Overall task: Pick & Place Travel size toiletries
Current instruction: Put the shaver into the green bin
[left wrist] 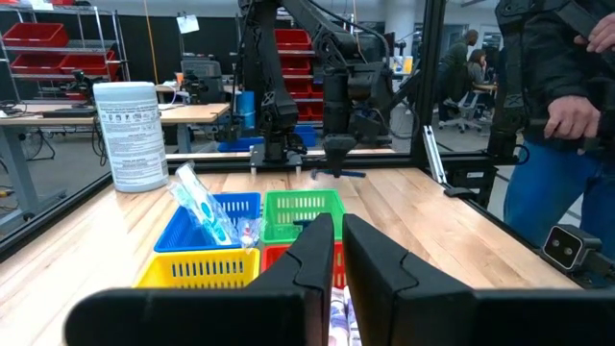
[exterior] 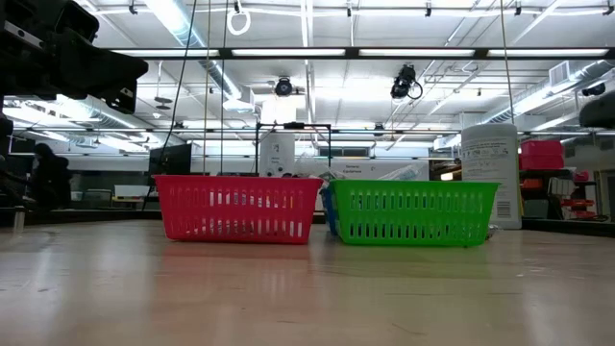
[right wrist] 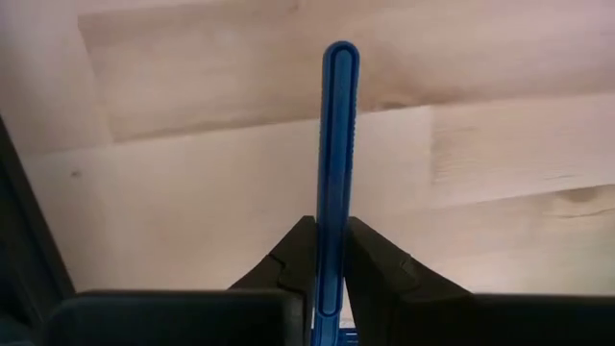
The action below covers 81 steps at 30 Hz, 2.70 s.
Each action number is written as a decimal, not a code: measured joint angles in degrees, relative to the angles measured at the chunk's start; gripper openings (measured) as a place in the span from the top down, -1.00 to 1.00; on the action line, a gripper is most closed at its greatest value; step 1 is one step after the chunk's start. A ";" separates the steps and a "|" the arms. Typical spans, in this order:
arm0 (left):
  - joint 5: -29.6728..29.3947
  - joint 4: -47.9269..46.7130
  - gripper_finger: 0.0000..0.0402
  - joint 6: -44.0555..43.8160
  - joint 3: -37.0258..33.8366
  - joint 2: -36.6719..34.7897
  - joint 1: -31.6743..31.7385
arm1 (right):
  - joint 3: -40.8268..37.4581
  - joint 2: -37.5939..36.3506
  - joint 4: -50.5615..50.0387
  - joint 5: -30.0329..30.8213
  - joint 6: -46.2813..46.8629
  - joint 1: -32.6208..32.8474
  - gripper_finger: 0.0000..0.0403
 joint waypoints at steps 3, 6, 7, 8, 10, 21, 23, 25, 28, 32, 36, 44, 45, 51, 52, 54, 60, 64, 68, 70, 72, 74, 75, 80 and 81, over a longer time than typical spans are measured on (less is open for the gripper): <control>0.00 -0.01 0.84 -0.02 -0.01 0.01 0.00 | 0.75 -1.35 0.02 0.02 0.11 0.00 0.77; 0.01 -0.01 0.84 -0.01 0.00 0.02 0.00 | 1.32 -2.63 0.00 0.04 0.13 0.00 0.77; 0.02 0.00 0.84 -0.02 -0.02 0.02 -0.02 | 1.43 -3.09 0.00 0.04 0.11 0.00 0.77; 0.00 -0.02 0.84 -0.01 0.00 0.02 -0.01 | 1.59 -3.47 -0.02 0.04 0.13 0.00 0.77; 0.02 0.00 0.84 0.00 0.00 0.02 0.00 | 1.80 -4.24 0.01 0.06 0.11 0.00 0.77; 0.00 -0.01 0.84 -0.01 -0.01 0.02 0.00 | 2.01 -7.11 0.23 0.09 1.62 0.00 0.77; 0.00 0.00 0.84 0.00 -0.02 0.02 -0.02 | 2.00 -7.95 0.22 0.09 1.64 0.00 0.77; 0.00 -0.02 0.84 -0.02 -0.02 0.02 0.00 | 2.37 -8.86 -0.08 0.09 1.64 0.00 0.77; 0.00 0.00 0.84 0.00 0.00 0.02 -0.02 | 4.10 -10.09 -0.69 0.09 3.21 0.02 0.77; 0.00 -0.02 0.84 -0.02 0.00 0.02 0.00 | 7.63 -11.24 -1.10 0.07 8.04 0.00 0.77; 0.00 -0.02 0.84 -0.01 -0.02 0.02 -0.01 | 11.54 -11.78 -1.30 0.07 11.16 0.00 0.77; 0.00 -0.02 0.84 0.00 -0.02 0.02 -0.02 | 17.31 -11.87 -1.27 0.07 12.18 0.01 0.77; 0.00 -0.01 0.84 -0.02 -0.02 0.02 -0.02 | 17.70 -11.87 -1.27 0.07 12.18 0.02 0.77; 0.00 0.00 0.84 -0.02 -0.02 0.02 0.00 | 18.06 -11.87 -1.27 0.04 12.18 -0.96 0.77; 0.00 0.00 0.84 -0.02 -0.02 0.02 0.00 | 18.06 -11.86 -1.27 0.02 12.18 -1.36 0.77; 0.00 -0.01 0.84 -0.01 -0.01 0.02 0.00 | 18.06 -11.85 -1.22 0.04 12.19 -2.42 0.77; 0.00 -0.02 0.84 0.00 0.00 0.02 0.00 | 18.06 -11.85 -0.50 0.09 17.01 -8.00 0.77; 0.01 0.00 0.84 -0.01 -0.01 0.02 0.00 | 18.06 -11.85 0.68 0.11 20.27 -12.60 0.77; 0.00 0.00 0.84 -0.02 0.00 0.02 -0.02 | 18.06 -11.85 2.13 0.09 24.68 -17.11 0.77; 0.00 -0.02 0.84 -0.02 -0.02 0.02 0.00 | 18.06 -11.85 2.93 0.11 25.64 -19.00 0.77; 0.00 -0.01 0.84 -0.01 0.00 0.02 -0.02 | 18.06 -11.85 3.50 0.13 25.64 -20.65 0.77; 0.00 -0.02 0.84 0.00 0.00 0.02 -0.01 | 18.06 -11.85 3.97 0.11 25.66 -22.12 0.77; 0.01 0.00 0.84 -0.01 -0.01 0.02 -0.01 | 18.06 -11.86 4.24 0.11 25.66 -22.79 0.77; 0.00 0.00 0.84 -0.02 -0.02 0.02 0.00 | 18.06 -11.85 5.03 0.09 25.64 -25.95 0.77; 0.00 -0.02 0.84 -0.02 0.00 0.02 0.00 | 18.06 -11.85 5.28 0.09 25.60 -26.48 0.77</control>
